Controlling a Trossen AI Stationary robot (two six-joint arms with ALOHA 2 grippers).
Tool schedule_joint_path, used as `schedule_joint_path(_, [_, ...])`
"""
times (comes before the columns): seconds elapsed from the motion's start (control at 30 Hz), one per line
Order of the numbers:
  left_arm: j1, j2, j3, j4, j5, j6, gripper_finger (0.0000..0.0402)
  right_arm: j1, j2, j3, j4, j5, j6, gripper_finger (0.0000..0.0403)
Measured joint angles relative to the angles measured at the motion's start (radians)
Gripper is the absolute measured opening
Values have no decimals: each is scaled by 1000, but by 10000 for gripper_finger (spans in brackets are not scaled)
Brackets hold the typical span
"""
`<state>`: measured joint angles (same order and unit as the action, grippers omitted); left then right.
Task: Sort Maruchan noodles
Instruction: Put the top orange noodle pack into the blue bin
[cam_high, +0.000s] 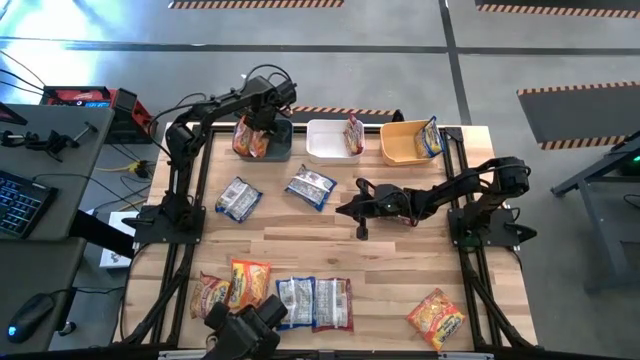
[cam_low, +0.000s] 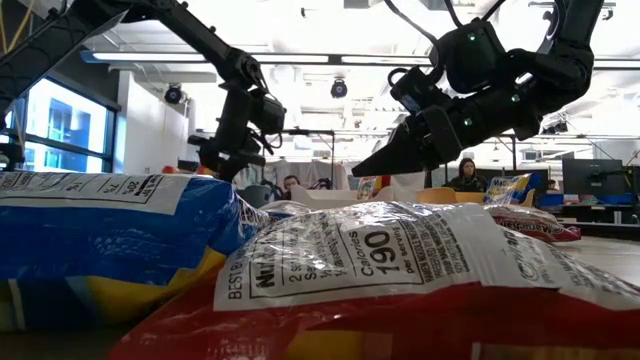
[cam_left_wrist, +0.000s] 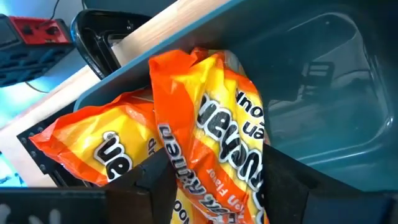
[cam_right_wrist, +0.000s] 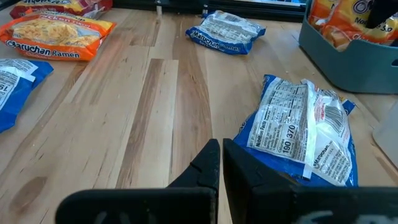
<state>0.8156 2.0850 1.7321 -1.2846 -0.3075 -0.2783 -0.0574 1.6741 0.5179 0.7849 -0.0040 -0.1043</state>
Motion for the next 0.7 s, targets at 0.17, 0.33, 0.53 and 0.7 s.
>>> schedule_joint_path(0.17, [-1,0,0,-7,-20,1,205,0,0,0,-3,0,0,0])
schedule_joint_path(0.33, [-1,0,0,-31,-54,2,213,0,0,0,-3,0,0,0])
schedule_joint_path(0.53, [-5,0,0,-56,-98,2,214,0,0,0,-3,0,0,0])
schedule_joint_path(0.7, [-18,-6,4,-61,-132,22,214,0,0,0,-3,0,0,0])
